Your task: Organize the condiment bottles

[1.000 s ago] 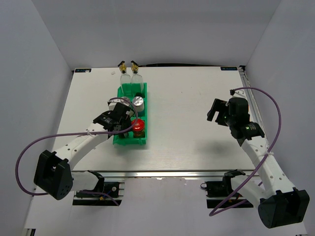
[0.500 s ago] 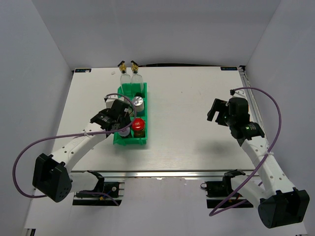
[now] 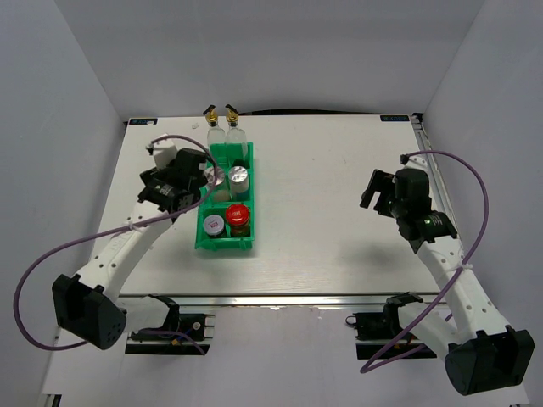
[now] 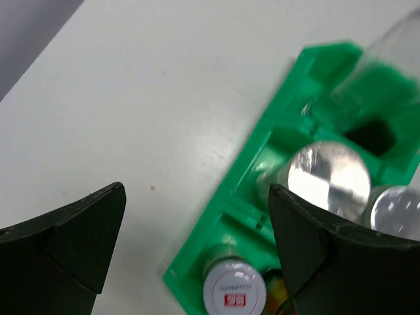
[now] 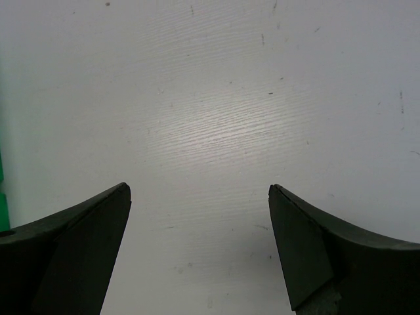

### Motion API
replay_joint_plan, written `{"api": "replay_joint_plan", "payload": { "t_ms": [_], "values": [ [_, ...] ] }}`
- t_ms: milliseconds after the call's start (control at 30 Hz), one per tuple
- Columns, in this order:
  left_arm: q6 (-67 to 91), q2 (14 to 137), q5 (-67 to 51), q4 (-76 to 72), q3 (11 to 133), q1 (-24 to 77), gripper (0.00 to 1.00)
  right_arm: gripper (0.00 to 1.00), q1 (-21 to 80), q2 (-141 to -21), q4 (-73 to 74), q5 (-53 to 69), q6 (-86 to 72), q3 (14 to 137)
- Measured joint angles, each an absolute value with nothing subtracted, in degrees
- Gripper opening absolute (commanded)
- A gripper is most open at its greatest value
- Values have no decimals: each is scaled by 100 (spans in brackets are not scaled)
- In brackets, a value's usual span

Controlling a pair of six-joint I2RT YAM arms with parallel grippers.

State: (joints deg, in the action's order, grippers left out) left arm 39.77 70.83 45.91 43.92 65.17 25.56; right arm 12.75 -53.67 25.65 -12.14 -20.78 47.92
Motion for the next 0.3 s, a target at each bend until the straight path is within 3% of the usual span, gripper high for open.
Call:
{"api": "replay_joint_plan", "payload": {
  "t_ms": [300],
  "values": [
    [3791,6600,4104,3374,6563,1308,98,90,1275,-5162,2550,-1588,-2106,4794]
  ]
}}
